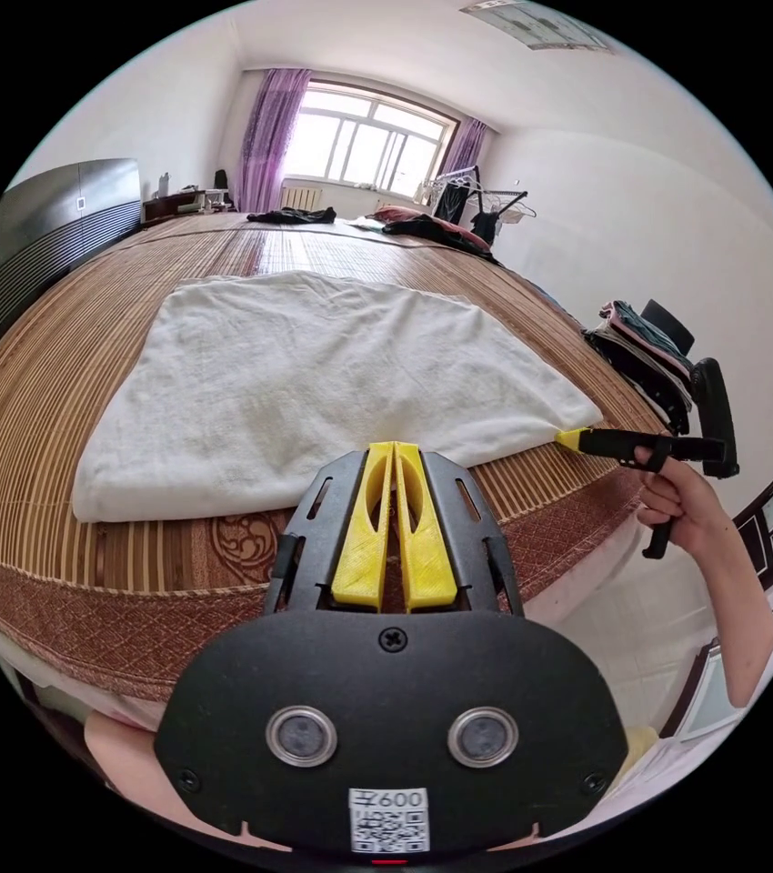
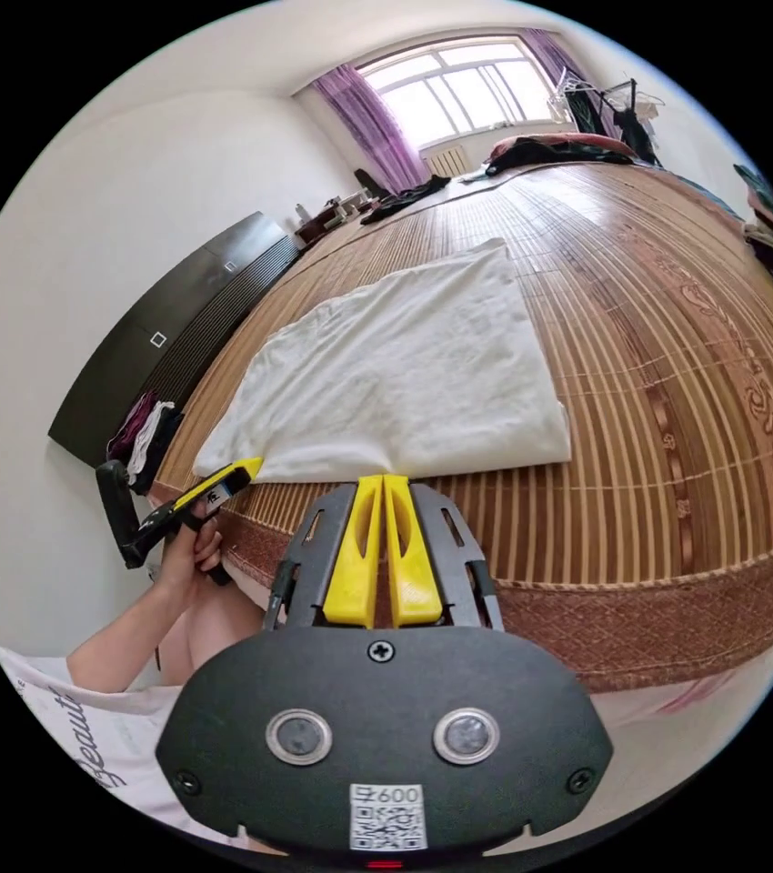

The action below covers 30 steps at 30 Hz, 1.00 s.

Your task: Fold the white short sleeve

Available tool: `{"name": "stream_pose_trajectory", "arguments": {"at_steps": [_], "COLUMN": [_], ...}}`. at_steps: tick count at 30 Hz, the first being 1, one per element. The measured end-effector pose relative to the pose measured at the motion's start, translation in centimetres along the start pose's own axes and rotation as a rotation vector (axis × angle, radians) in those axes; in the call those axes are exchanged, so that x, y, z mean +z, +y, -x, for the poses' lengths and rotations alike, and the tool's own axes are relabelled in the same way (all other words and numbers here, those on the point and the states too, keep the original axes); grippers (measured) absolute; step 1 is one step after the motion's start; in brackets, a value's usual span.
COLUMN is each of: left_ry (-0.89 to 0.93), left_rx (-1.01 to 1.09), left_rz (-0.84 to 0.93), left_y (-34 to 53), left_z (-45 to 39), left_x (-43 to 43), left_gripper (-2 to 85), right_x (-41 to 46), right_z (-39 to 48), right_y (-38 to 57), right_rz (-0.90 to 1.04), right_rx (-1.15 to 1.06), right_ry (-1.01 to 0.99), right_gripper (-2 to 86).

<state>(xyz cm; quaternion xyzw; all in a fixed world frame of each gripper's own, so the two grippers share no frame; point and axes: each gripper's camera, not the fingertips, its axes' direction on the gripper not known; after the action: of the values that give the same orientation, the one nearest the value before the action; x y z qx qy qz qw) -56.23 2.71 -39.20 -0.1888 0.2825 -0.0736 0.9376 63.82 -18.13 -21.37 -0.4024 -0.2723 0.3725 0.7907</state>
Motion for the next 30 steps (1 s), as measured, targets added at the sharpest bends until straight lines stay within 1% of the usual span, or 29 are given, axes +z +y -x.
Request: {"name": "stream_pose_trajectory", "arguments": {"at_steps": [3, 6, 10, 12, 13, 17, 20, 22, 26, 27, 30], "left_ry": [-0.005, -0.034, -0.051, -0.028, 0.004, 0.182, 0.119, 0.105, 0.143, 0.134, 0.037], "left_rx": [-0.014, 0.017, 0.127, 0.136, 0.125, -0.034, -0.084, -0.120, -0.200, -0.203, -0.181], "left_rz": [0.000, 0.021, 0.076, 0.107, 0.134, 0.233, 0.157, 0.135, 0.167, 0.183, 0.260], "left_y": [-0.3, -1.0, -2.3, -3.1, -3.8, -6.7, -7.4, -7.8, -8.5, -8.6, -8.1], "left_z": [-0.2, -1.0, -1.4, -0.7, 0.2, 5.5, 9.4, 11.8, 16.4, 16.8, 17.9], "left_x": [-0.2, -0.4, -1.1, -1.5, -1.7, -2.9, -6.6, -8.4, -10.1, -10.1, -9.2], "left_gripper": [0.0, 0.0, 0.0, 0.0, 0.0, 0.0, 0.0, 0.0, 0.1, 0.1, 0.1], "right_x": [-0.8, 0.7, 3.7, 4.4, 4.5, 2.7, 0.8, -0.3, -2.2, -2.5, -3.2], "right_z": [1.8, 4.4, 5.1, 4.8, 4.3, 2.5, 1.1, 0.5, 0.7, 0.8, 1.8], "right_y": [0.1, -0.5, -1.8, -2.0, -1.9, -1.3, -0.7, -0.2, 0.7, 0.8, 1.6], "right_rz": [-0.015, -0.012, 0.037, 0.065, 0.083, 0.062, 0.048, 0.031, 0.004, -0.001, -0.032], "right_rx": [-0.078, -0.134, -0.089, -0.077, -0.064, -0.022, 0.007, 0.027, 0.039, 0.041, 0.045], "right_ry": [-0.035, -0.002, 0.036, 0.076, 0.107, 0.016, -0.004, 0.010, 0.040, 0.053, 0.182], "right_gripper": [-0.9, -0.9, -0.9, -0.9, -0.9, -0.9, -0.9, -0.9, -0.9, -0.9, -0.9]}}
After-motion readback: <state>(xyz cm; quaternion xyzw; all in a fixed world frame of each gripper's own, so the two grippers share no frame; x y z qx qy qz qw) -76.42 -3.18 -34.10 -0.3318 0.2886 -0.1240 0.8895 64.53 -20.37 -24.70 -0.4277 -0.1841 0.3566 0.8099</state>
